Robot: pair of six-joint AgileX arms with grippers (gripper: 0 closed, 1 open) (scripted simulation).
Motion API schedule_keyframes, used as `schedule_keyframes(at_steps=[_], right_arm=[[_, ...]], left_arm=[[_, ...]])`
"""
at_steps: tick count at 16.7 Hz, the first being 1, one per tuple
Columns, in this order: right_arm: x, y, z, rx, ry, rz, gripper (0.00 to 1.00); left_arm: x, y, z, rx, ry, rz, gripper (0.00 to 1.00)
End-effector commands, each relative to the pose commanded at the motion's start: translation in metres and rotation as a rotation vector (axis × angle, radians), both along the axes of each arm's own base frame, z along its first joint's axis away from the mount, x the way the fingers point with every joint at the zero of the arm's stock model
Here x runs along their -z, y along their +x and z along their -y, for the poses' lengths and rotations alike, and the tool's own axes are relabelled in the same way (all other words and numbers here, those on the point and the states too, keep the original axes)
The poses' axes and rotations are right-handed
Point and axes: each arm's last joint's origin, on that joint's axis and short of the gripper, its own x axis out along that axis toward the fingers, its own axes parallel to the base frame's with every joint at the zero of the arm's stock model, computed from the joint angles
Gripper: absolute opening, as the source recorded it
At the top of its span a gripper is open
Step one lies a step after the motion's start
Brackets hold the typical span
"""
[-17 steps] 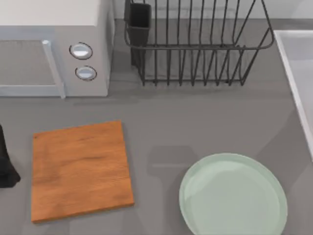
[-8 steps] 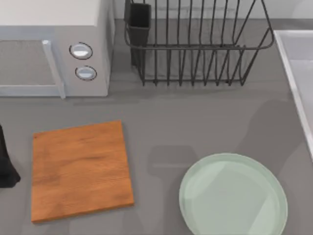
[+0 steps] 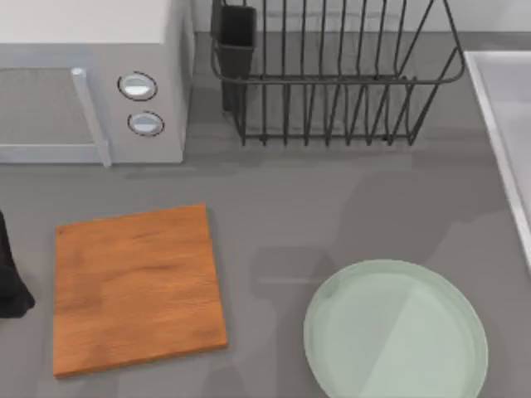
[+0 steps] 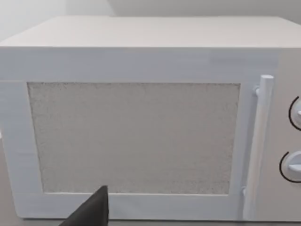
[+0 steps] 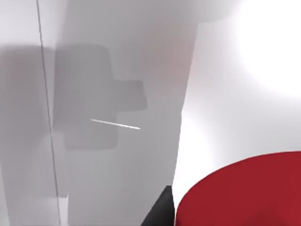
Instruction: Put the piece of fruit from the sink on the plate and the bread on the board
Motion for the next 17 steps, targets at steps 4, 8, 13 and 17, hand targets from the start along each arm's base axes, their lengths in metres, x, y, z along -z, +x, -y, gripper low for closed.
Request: schedule_keyframes(at_steps=[4,8,13,17], right_arm=[[-0.026,-0.014,-0.082,-0.004,0.014,0.005,0.00],[-0.046,-0.055,-0.170,-0.005,0.031,-0.018,0.00],[-0.059,-0.129,-0.252,-0.004,0.032,-0.063,0.00],[-0.063,-0.182,-0.285,-0.003,0.020,-0.091,0.00]], left_arm=[[0.000,0.000,0.000,0.000,0.000,0.000,1.00],[0.000,0.000,0.000,0.000,0.000,0.000,1.00],[0.000,0.000,0.000,0.000,0.000,0.000,1.00],[0.000,0.000,0.000,0.000,0.000,0.000,1.00]])
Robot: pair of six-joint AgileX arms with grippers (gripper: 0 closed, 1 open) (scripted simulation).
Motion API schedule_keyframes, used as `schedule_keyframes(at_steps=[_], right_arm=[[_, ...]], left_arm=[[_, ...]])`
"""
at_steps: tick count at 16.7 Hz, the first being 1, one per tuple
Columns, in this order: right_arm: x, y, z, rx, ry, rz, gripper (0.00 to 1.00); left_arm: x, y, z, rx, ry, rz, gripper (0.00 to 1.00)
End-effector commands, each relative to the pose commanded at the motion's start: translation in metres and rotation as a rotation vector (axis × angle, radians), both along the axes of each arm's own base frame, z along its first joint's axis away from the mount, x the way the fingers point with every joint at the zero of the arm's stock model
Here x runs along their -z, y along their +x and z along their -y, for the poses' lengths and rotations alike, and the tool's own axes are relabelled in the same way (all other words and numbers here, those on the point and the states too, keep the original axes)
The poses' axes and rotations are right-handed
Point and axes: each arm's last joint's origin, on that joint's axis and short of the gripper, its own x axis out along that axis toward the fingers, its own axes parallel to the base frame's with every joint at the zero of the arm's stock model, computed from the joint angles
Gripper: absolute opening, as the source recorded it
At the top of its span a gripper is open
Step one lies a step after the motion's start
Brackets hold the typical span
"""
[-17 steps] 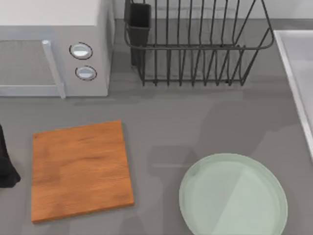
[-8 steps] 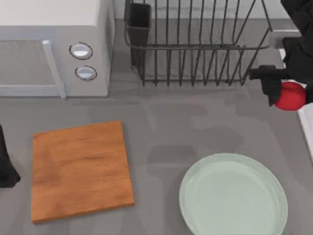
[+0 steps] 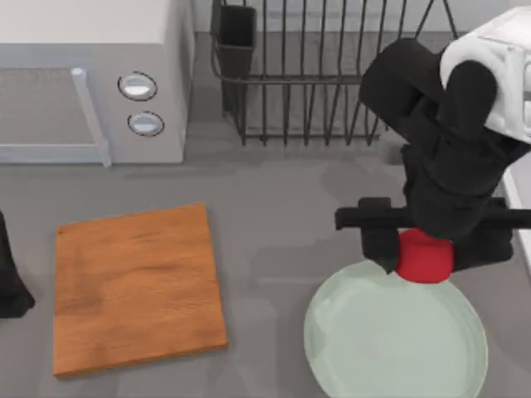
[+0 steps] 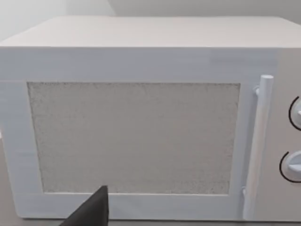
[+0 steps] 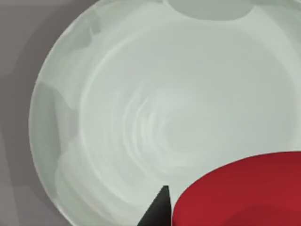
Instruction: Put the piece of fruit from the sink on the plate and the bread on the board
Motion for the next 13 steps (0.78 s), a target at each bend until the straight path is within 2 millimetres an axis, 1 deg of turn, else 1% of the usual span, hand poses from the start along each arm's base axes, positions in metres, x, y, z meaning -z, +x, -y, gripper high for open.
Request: schedule_keyframes(at_steps=[2,3,4,8,13], right_arm=[[-0.001,-0.017,-0.008,0.000,-0.006,-0.008,0.00],[-0.001,-0.022,-0.010,0.000,-0.008,-0.011,0.00],[-0.001,-0.025,-0.011,0.000,-0.009,-0.012,0.00],[-0.001,-0.025,-0.011,0.000,-0.009,-0.012,0.00],[-0.001,-0.025,-0.011,0.000,-0.009,-0.012,0.38]], left_arm=[[0.000,0.000,0.000,0.000,0.000,0.000,1.00],[0.000,0.000,0.000,0.000,0.000,0.000,1.00],[0.000,0.000,0.000,0.000,0.000,0.000,1.00],[0.000,0.000,0.000,0.000,0.000,0.000,1.00],[0.000,0.000,0.000,0.000,0.000,0.000,1.00]])
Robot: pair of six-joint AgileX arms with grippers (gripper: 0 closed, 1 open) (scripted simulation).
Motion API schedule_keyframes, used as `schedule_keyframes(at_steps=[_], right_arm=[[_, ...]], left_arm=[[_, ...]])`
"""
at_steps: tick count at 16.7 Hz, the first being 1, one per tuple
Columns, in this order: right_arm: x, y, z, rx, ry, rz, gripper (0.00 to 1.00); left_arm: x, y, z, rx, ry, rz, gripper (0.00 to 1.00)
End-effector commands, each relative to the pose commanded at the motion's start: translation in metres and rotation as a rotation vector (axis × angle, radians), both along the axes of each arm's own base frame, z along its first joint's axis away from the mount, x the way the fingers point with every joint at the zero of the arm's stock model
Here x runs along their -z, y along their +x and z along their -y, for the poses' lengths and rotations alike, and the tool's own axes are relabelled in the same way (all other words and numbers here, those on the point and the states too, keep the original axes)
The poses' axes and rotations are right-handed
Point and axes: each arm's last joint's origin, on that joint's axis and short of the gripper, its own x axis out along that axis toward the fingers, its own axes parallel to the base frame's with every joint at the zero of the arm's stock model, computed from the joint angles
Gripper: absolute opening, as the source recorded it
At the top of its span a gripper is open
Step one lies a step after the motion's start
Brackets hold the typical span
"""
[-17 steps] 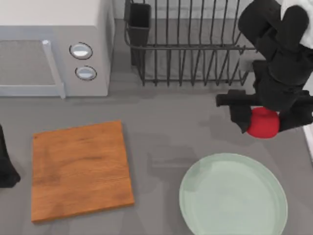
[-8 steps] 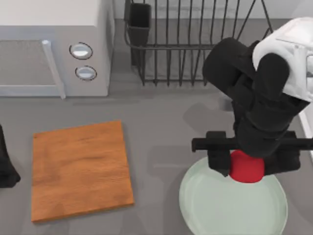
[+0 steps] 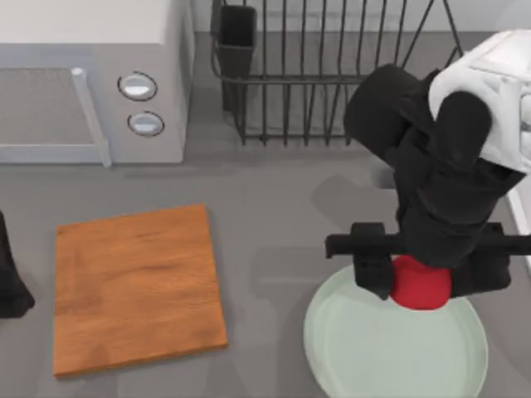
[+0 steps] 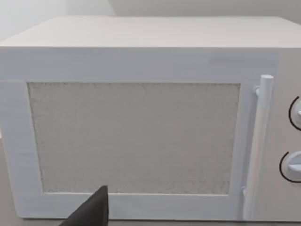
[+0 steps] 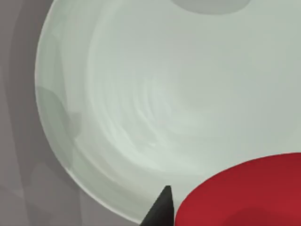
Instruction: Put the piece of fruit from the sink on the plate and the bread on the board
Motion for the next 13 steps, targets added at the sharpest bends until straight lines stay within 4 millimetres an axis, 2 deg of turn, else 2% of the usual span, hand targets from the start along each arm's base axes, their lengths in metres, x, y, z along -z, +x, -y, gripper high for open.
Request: schedule_keyframes(at_steps=[8,13], right_arm=[[0.0000,0.0000,0.0000,0.000,0.000,0.000,0.98],[0.0000,0.0000,0.0000,0.000,0.000,0.000,1.00]], left_arm=[[0.0000,0.0000,0.0000,0.000,0.000,0.000,1.00],[0.0000,0.0000,0.0000,0.000,0.000,0.000,1.00]])
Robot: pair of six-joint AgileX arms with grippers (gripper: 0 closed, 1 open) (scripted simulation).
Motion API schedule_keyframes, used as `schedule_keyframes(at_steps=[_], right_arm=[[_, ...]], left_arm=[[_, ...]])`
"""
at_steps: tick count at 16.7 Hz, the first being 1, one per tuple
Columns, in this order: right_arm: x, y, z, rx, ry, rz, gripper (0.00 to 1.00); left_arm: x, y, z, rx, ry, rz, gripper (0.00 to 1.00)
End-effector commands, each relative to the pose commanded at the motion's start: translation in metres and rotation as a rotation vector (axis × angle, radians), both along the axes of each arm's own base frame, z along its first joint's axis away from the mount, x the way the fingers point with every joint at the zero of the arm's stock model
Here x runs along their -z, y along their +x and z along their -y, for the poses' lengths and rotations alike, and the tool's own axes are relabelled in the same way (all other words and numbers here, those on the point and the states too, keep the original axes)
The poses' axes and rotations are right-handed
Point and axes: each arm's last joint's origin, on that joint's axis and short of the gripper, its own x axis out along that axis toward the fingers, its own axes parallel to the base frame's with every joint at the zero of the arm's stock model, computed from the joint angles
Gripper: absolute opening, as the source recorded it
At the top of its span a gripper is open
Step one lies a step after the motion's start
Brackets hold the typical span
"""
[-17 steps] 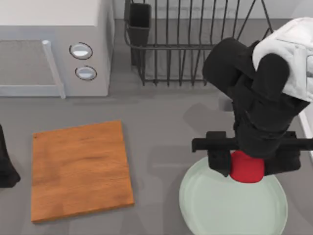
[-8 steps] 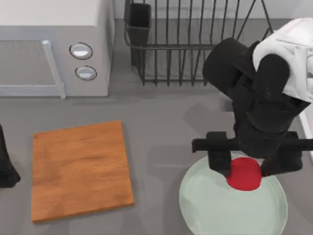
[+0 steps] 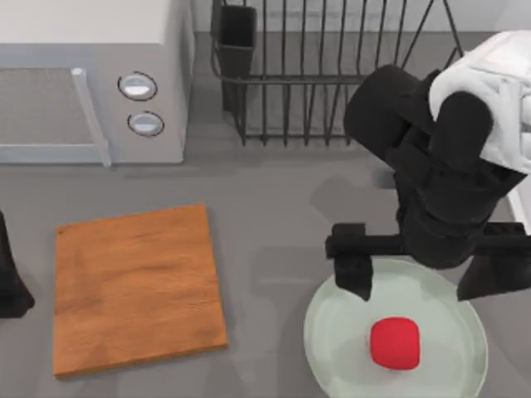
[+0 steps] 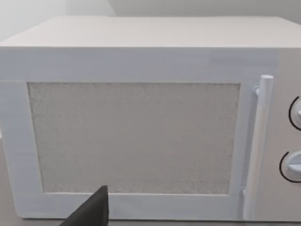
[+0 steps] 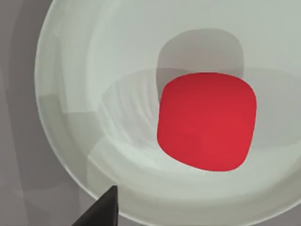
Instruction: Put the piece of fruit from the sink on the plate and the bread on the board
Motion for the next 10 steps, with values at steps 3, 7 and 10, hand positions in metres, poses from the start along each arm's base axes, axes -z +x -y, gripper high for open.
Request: schedule_keyframes(at_steps=[3,7,10], right_arm=[[0.000,0.000,0.000,0.000,0.000,0.000,1.00],[-0.001,0.000,0.007,0.001,0.017,0.020,1.00],[-0.006,-0.005,0.032,0.000,0.080,0.107,1.00]], left_arm=[[0.000,0.000,0.000,0.000,0.000,0.000,1.00],[0.000,0.000,0.000,0.000,0.000,0.000,1.00],[0.000,0.000,0.000,0.000,0.000,0.000,1.00]])
